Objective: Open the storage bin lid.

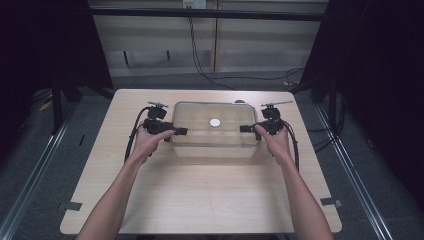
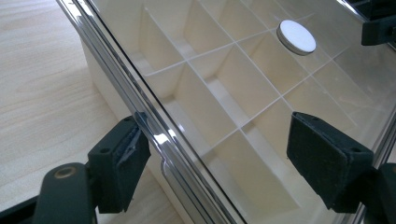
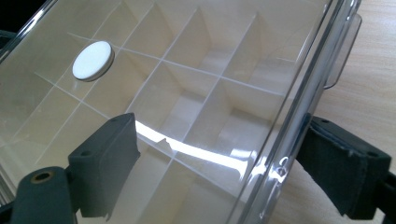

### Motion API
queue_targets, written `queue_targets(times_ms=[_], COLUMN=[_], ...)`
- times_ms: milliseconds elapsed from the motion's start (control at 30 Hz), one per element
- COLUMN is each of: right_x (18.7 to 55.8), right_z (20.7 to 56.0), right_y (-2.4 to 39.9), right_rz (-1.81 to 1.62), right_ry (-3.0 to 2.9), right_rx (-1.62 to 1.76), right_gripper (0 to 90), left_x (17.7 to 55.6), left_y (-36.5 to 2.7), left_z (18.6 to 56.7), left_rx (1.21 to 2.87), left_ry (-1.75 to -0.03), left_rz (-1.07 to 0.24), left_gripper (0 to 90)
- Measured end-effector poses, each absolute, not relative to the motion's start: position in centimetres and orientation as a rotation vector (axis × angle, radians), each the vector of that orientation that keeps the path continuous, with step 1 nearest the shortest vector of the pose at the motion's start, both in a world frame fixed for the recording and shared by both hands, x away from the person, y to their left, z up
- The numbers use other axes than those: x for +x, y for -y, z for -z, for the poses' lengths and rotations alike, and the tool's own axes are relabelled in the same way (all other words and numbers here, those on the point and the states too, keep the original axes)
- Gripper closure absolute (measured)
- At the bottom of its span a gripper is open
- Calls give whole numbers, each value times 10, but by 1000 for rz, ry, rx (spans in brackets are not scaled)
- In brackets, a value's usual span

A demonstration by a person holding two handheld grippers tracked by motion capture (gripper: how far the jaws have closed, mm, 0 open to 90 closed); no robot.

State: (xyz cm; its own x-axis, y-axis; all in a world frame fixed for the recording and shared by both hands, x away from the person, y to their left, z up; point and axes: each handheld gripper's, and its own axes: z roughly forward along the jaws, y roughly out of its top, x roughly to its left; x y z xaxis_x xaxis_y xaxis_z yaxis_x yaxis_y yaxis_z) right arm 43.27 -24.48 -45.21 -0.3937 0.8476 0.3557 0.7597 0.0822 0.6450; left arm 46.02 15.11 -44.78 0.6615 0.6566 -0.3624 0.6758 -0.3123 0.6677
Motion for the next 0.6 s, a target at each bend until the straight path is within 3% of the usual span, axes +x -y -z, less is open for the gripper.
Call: queue_targets(times_ms=[200,400,600], right_x=[436,436,434], right_z=[454,451,447], right_y=[244,241,243], right_rz=[-1217,-1184,-1166], right_ry=[-2218,-2211,-2170], right_rx=[1684,1675,1671], right_gripper=[115,127,226], left_x=[464,463,461], left_y=[-147,-150,-152], left_z=[447,445,446], left_rx=[2046,2041,2017], left_ry=[-1043,-1052,-1055], left_rz=[35,26,12], left_gripper=[177,237,260])
